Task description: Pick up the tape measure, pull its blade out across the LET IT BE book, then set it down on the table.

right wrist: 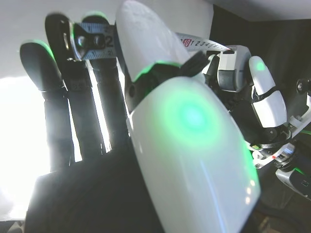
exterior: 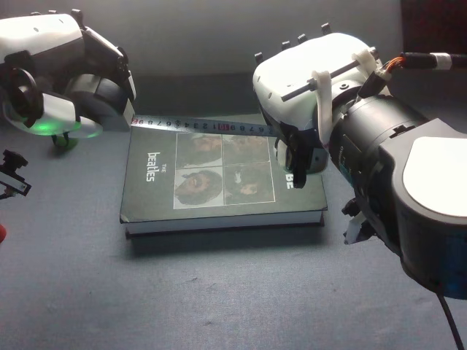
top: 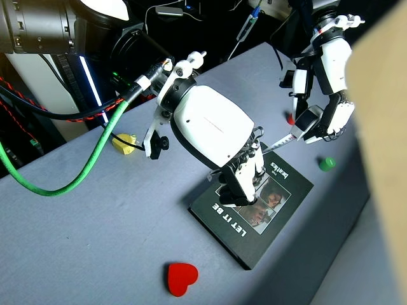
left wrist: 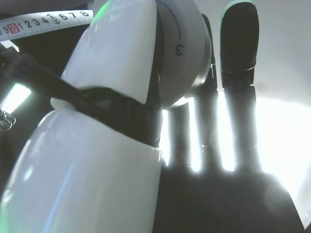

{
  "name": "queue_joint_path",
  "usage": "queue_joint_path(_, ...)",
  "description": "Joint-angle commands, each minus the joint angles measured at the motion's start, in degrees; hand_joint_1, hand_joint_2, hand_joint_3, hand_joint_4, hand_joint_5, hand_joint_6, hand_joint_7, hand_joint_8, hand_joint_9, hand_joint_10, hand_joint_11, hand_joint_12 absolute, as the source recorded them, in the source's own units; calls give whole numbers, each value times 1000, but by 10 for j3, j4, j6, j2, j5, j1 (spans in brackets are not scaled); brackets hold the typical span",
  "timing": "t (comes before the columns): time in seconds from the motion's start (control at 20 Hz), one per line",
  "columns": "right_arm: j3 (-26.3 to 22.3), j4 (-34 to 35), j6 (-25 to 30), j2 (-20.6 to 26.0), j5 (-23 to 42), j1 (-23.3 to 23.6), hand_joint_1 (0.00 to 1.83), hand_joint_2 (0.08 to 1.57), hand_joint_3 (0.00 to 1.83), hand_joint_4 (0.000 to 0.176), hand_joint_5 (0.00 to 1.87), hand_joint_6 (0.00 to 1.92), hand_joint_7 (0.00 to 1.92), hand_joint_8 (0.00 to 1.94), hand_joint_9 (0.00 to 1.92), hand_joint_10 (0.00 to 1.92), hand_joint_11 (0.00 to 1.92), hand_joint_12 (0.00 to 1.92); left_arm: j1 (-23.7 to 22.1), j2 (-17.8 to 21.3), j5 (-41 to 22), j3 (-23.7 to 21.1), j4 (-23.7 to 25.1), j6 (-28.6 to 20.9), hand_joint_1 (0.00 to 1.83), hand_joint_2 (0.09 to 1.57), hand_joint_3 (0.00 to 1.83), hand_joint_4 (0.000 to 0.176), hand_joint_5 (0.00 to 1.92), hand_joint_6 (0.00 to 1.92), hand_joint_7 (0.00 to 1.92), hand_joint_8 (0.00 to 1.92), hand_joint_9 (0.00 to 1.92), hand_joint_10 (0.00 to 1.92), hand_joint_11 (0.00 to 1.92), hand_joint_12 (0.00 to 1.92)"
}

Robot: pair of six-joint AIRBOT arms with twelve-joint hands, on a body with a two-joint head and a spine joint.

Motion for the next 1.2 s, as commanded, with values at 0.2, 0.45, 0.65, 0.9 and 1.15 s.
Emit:
queue_joint_path(0.2,-3,-56,-3,13,-8,0,1170,1214,0,0,710,1340,887,1196,779,893,551,1441,-10,2,-33,2,4,-4,1366,1159,0,0,856,923,826,1236,894,1355,909,1194)
queue_joint_path(0.45,-27,-76,-4,44,-1,-6,1173,1215,0,0,697,1345,894,1198,776,899,549,1436,-10,2,-33,2,4,-4,1367,1159,0,0,845,921,838,1229,894,1353,915,1186)
queue_joint_path(0.65,-40,-76,-9,63,-1,-7,1181,1217,1,0,673,1353,909,1196,775,902,538,1434,-9,4,-33,1,4,-4,1367,1159,0,0,840,931,839,1229,901,1342,921,1169)
queue_joint_path(0.9,-45,-76,-14,82,0,-10,1175,1222,0,0,668,1377,897,1198,767,913,524,1442,-9,4,-33,1,4,-4,1367,1158,0,0,858,907,836,1232,892,1355,936,1180)
queue_joint_path(1.15,-48,-77,-16,103,4,-15,1180,1215,0,0,679,1361,912,1178,768,904,540,1433,-9,4,-33,1,4,-4,1367,1156,0,0,833,941,858,1199,904,1339,920,1173)
